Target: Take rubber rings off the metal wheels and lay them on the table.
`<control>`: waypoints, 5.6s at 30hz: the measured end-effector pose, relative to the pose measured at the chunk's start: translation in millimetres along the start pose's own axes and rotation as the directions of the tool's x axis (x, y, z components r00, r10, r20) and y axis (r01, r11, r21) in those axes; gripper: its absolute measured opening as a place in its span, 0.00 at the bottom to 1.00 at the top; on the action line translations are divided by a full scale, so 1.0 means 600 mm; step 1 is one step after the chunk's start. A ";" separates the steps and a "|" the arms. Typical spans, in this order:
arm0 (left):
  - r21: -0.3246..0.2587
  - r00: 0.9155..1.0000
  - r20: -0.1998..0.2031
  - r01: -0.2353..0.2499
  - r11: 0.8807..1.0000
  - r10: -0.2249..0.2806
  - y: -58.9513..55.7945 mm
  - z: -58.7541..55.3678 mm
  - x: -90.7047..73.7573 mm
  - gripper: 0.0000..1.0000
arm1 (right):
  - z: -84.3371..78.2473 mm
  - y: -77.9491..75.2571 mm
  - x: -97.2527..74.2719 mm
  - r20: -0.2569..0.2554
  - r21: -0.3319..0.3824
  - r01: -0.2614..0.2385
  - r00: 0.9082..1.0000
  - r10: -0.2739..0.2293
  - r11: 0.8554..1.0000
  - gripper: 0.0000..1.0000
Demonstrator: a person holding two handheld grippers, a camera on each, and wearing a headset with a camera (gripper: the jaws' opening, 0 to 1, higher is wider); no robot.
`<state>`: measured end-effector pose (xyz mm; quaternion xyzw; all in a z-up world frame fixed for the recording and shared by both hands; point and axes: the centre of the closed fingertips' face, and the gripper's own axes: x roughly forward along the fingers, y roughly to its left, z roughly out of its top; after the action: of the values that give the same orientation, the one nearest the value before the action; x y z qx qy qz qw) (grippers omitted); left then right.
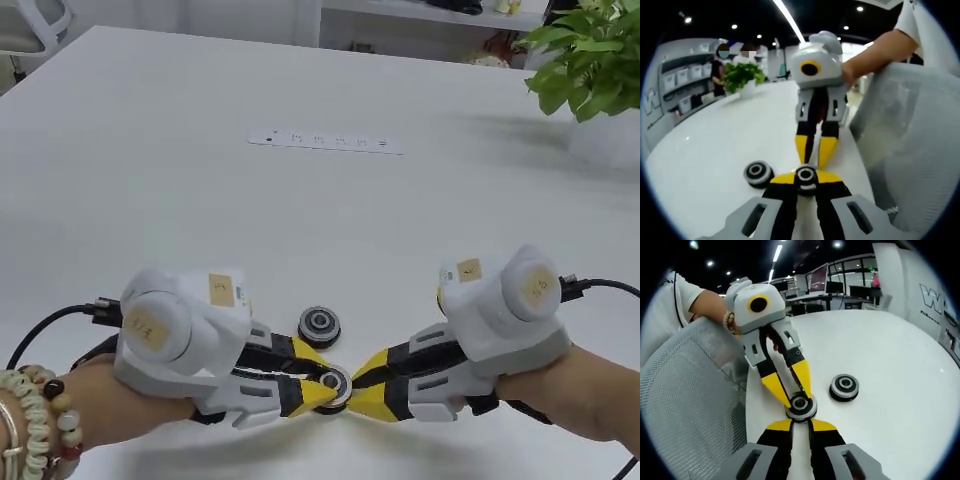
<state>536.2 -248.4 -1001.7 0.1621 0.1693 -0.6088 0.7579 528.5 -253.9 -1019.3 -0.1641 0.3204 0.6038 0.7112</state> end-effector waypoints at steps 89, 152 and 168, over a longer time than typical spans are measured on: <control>0.000 1.000 -0.005 -0.009 1.000 0.009 0.002 -0.002 -0.004 0.13 | 0.014 -0.023 -0.009 0.034 0.435 0.029 0.998 -0.049 0.900 0.00; 0.002 1.000 -0.025 -0.008 1.000 0.009 0.002 -0.003 -0.006 0.13 | 0.040 -0.003 -0.009 0.076 0.540 -0.045 0.997 0.004 0.840 0.00; 0.004 1.000 -0.028 -0.012 1.000 0.013 0.002 -0.004 -0.005 0.13 | 0.047 -0.010 -0.011 0.096 0.547 -0.039 0.995 -0.016 0.836 0.00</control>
<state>536.9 -244.3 -1002.2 0.1732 0.1779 -0.6020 0.7589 541.1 -242.9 -995.1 0.0775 0.4460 0.4982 0.7395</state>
